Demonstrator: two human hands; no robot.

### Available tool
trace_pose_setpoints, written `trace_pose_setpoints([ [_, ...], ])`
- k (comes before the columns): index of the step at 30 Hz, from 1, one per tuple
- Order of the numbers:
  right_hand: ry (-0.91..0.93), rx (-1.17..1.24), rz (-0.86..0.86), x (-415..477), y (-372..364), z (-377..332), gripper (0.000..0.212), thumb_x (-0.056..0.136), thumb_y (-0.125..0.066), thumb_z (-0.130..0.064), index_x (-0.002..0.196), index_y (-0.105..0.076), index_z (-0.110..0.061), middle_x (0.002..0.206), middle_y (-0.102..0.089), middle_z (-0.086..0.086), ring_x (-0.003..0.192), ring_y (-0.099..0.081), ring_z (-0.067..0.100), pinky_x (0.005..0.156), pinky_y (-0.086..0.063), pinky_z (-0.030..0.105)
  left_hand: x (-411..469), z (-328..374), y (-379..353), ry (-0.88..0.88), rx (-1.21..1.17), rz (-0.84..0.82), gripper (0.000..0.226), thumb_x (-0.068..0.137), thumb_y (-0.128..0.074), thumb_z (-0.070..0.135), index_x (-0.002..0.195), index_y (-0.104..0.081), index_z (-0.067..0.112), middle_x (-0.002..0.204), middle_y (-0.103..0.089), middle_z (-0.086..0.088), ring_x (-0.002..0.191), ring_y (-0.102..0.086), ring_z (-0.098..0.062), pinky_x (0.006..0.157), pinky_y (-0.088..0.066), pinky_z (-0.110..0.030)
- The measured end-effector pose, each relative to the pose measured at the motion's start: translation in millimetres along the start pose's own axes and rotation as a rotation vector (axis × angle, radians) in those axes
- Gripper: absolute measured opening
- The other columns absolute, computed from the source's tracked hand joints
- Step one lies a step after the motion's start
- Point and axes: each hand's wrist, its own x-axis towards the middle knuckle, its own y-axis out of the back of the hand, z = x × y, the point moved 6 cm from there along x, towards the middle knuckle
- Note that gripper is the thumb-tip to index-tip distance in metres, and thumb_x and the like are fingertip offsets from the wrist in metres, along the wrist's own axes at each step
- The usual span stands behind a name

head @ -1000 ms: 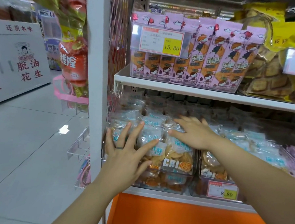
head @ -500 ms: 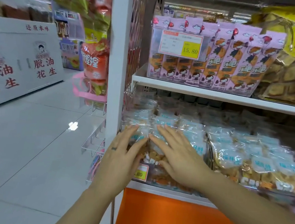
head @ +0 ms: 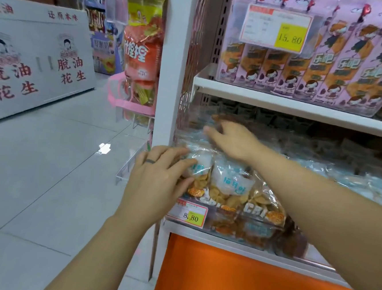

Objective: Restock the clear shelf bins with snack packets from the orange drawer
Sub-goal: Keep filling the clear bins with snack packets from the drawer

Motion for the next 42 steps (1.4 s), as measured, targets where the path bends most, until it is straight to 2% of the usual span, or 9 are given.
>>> trace_pose_setpoints([
  [3, -0.027, 0.055, -0.185, 29.8, -9.6, 2.8, 0.053, 0.102, -0.025, -0.043, 0.143, -0.039, -0.012, 0.149, -0.037, 0.011, 0.134, -0.037, 0.024, 0.109, -0.027, 0.03, 1.9, -1.8, -1.7, -0.005, -0.033, 0.001, 0.04, 0.083, -0.048, 0.044, 0.113, -0.067, 0.025, 0.123, -0.061, 0.004, 0.11, -0.045, -0.02, 0.083, -0.042, -0.038],
  [6, -0.022, 0.116, -0.277, 42.8, -17.1, 5.2, 0.051, 0.101, -0.026, -0.044, 0.142, -0.039, -0.017, 0.147, -0.039, 0.006, 0.131, -0.04, 0.022, 0.111, -0.029, 0.038, 1.3, -2.6, -2.9, -0.013, -0.037, 0.015, 0.04, 0.084, -0.049, 0.043, 0.114, -0.067, 0.024, 0.124, -0.06, 0.005, 0.11, -0.045, -0.02, 0.083, -0.042, -0.037],
  [12, -0.048, 0.104, -0.269, 39.5, -19.0, 8.3, 0.024, 0.098, -0.035, -0.04, 0.088, -0.047, -0.022, 0.088, -0.05, 0.002, 0.079, -0.047, 0.017, 0.063, -0.033, 0.029, 1.1, -2.5, -4.2, -0.019, -0.043, 0.04, 0.036, 0.082, -0.056, 0.04, 0.112, -0.068, 0.025, 0.123, -0.061, 0.006, 0.109, -0.046, -0.02, 0.083, -0.038, -0.034],
  [14, -0.039, 0.071, -0.211, 40.3, -16.1, 8.4, 0.027, 0.097, -0.036, -0.044, 0.095, -0.05, -0.021, 0.094, -0.054, 0.003, 0.084, -0.05, 0.018, 0.064, -0.035, 0.028, 1.3, -2.2, -4.0, -0.018, -0.039, 0.042, 0.035, 0.082, -0.056, 0.04, 0.112, -0.068, 0.025, 0.123, -0.061, 0.005, 0.109, -0.046, -0.02, 0.084, -0.036, -0.034],
  [17, -0.089, 0.013, -0.027, 45.8, -7.0, 17.2, 0.063, 0.086, -0.036, -0.07, 0.127, -0.049, -0.023, 0.129, -0.054, 0.008, 0.112, -0.054, 0.025, 0.092, -0.043, 0.034, 1.2, -1.9, -3.8, -0.019, -0.036, 0.044, 0.035, 0.082, -0.055, 0.04, 0.112, -0.068, 0.025, 0.123, -0.061, 0.005, 0.109, -0.046, -0.02, 0.084, -0.035, -0.032],
  [20, -0.201, 0.109, -0.105, 46.7, -16.5, 30.3, 0.083, 0.083, -0.032, -0.078, 0.146, -0.033, -0.025, 0.153, -0.031, 0.006, 0.136, -0.036, 0.026, 0.111, -0.028, 0.038, 1.1, -2.0, -3.9, -0.023, -0.038, 0.05, 0.036, 0.083, -0.055, 0.04, 0.112, -0.068, 0.024, 0.123, -0.061, 0.005, 0.109, -0.046, -0.02, 0.084, -0.038, -0.034],
  [26, -0.14, 0.068, -0.111, 52.0, -17.4, 31.3, 0.063, 0.087, -0.04, -0.064, 0.135, -0.047, -0.024, 0.14, -0.047, 0.006, 0.123, -0.047, 0.024, 0.098, -0.035, 0.031, 0.9, -2.3, -5.1, -0.027, -0.033, 0.05, 0.036, 0.083, -0.053, 0.04, 0.112, -0.068, 0.024, 0.123, -0.061, 0.004, 0.109, -0.045, -0.02, 0.083, -0.038, -0.034],
  [35, -0.097, 0.031, -0.131, 56.5, -14.5, 35.0, 0.066, 0.087, -0.044, -0.055, 0.142, -0.03, -0.022, 0.14, -0.042, 0.009, 0.113, -0.048, 0.025, 0.08, -0.037, 0.032, 0.8, -1.5, -5.8, -0.024, -0.036, 0.06, 0.035, 0.082, -0.055, 0.039, 0.112, -0.068, 0.024, 0.122, -0.061, 0.004, 0.108, -0.045, -0.02, 0.08, -0.042, -0.035],
  [42, -0.009, -0.08, -0.09, 49.6, -8.5, 27.2, 0.049, 0.092, -0.042, -0.044, 0.134, -0.037, -0.02, 0.133, -0.047, 0.01, 0.106, -0.047, 0.023, 0.084, -0.04, 0.033, 1.2, -2.1, -7.0, -0.028, -0.023, 0.069, 0.034, 0.083, -0.054, 0.038, 0.111, -0.068, 0.024, 0.123, -0.061, 0.005, 0.108, -0.045, -0.02, 0.084, -0.036, -0.033],
])
